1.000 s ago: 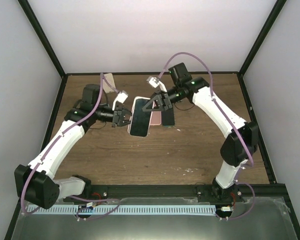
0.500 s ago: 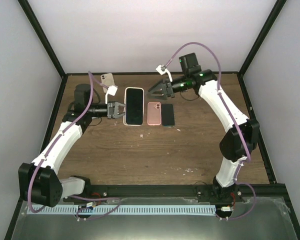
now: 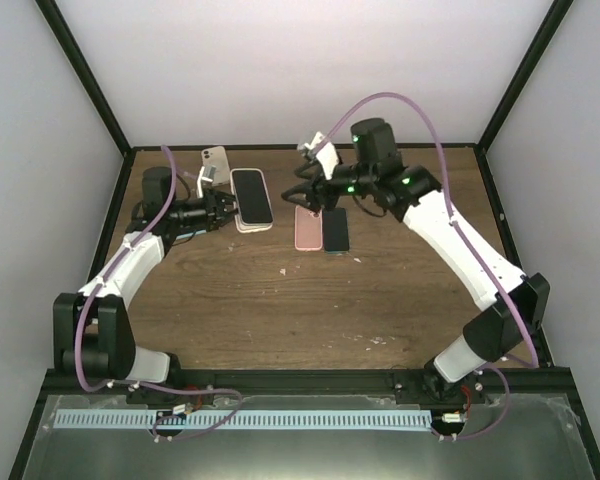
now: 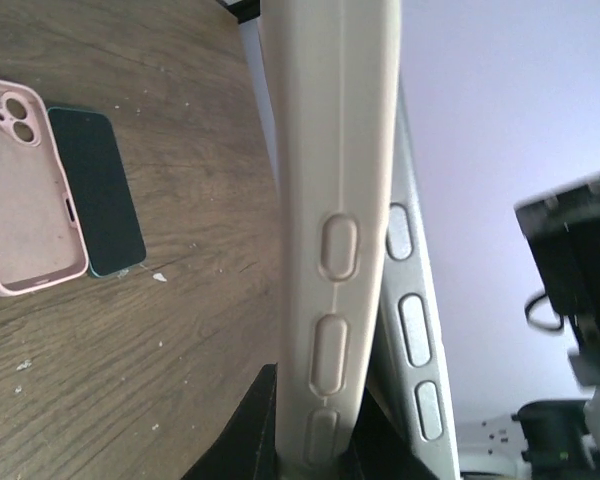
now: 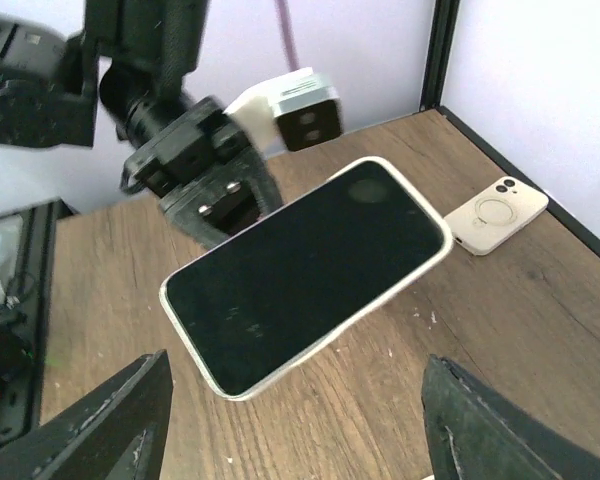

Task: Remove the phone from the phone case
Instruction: Remove the phone case from the phone.

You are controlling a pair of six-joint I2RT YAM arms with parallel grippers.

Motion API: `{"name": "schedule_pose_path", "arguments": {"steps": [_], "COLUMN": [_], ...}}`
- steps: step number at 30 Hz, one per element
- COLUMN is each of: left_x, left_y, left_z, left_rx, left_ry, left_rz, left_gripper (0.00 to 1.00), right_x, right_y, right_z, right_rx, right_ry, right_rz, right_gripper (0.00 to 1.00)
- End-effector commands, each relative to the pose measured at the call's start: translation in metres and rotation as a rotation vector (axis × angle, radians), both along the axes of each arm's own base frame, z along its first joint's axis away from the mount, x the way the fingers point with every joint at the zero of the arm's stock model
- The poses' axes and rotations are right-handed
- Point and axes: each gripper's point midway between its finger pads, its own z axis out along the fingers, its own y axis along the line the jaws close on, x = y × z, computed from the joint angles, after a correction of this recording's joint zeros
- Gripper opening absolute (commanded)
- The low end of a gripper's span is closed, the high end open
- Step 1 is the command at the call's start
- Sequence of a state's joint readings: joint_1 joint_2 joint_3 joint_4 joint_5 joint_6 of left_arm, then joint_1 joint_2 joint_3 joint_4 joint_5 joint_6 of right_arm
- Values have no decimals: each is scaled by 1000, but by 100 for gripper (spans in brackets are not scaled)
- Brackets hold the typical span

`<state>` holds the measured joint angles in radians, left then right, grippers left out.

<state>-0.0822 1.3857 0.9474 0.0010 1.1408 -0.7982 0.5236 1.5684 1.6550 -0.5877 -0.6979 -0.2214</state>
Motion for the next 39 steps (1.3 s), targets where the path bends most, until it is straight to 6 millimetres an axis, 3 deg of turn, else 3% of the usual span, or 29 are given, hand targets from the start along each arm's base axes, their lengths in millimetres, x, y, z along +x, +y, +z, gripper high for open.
{"name": "schedule_pose_path", "arguments": {"steps": [1,15,30,39], "left_x": [6,14,10,10], "left_y": [2,4,2,1], "left_z": [15,7,9,8], "left_rx": [-53,-96,-101,-108], "left_ry": [9,87,80,86], "left_rz": [1,-2,-10,-20], "left_gripper": [0,0,0,0], "right_x": [0,-31,-6,0], "right_y": [12,67,71,78], "right_z": [1,-41,-57,-62], "right_rx": [-104,-323,-432,-496], "right_ry": [-227,-489,-653,-864], "right_rz": [-92,-91,-213,-285], "right_gripper": [66,64,59,44]}}
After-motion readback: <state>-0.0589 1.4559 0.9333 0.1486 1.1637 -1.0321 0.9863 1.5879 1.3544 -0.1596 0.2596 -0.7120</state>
